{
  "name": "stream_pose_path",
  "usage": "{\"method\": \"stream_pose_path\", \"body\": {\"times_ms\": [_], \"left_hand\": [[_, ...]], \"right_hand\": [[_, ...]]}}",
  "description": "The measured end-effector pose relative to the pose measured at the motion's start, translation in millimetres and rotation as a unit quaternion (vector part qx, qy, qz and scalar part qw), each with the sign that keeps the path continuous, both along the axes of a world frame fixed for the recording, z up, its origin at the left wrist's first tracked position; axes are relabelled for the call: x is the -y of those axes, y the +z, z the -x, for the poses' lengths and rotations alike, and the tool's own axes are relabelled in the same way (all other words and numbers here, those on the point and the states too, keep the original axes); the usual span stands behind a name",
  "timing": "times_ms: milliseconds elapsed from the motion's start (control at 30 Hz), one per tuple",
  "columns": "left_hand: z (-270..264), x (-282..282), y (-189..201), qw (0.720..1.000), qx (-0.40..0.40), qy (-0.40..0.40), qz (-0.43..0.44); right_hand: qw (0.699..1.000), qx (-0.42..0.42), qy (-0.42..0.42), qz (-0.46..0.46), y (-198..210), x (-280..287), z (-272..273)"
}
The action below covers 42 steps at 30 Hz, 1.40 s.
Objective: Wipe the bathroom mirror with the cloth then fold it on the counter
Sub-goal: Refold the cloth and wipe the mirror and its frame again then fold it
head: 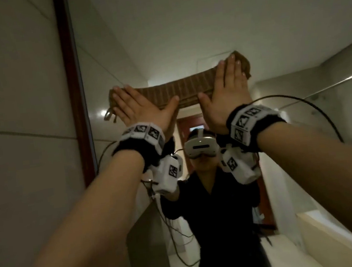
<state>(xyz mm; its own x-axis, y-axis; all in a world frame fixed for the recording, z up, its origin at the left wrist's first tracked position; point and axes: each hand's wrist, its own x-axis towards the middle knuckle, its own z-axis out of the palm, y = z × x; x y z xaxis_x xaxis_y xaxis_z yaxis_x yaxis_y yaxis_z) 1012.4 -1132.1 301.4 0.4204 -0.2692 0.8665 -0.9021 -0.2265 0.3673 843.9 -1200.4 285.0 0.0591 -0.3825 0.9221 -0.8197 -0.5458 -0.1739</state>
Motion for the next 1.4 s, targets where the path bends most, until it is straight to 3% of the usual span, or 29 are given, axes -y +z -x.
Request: {"method": "stream_pose_path", "body": {"times_ms": [133,233,467,667,1100,1400], "left_hand": [[7.5,-9.3,60.3,1.0,-0.011,0.007,-0.009],[11.8,-14.7,84.6,1.0,-0.012,0.019,-0.006],[4.5,-6.5,83.6,1.0,0.004,0.004,0.03],[-9.9,-5.1,45.9,0.999,0.021,-0.001,0.038],[-44.0,-28.8,-25.3,1.0,0.007,0.025,0.01],[-83.1,-50.6,-142.3,0.993,0.078,0.075,-0.048]], "right_hand": [[1.0,0.014,0.003,0.016,46.4,1.8,-3.2],[1.0,0.007,0.005,0.006,67.8,2.7,-2.6],[1.0,0.003,0.023,0.009,69.7,0.7,4.2],[0.999,-0.012,0.022,0.035,22.8,1.8,-3.5],[0.997,-0.044,0.049,0.043,-28.0,-13.4,-30.6],[0.994,-0.054,0.093,0.031,-154.4,-35.8,-61.6]]}}
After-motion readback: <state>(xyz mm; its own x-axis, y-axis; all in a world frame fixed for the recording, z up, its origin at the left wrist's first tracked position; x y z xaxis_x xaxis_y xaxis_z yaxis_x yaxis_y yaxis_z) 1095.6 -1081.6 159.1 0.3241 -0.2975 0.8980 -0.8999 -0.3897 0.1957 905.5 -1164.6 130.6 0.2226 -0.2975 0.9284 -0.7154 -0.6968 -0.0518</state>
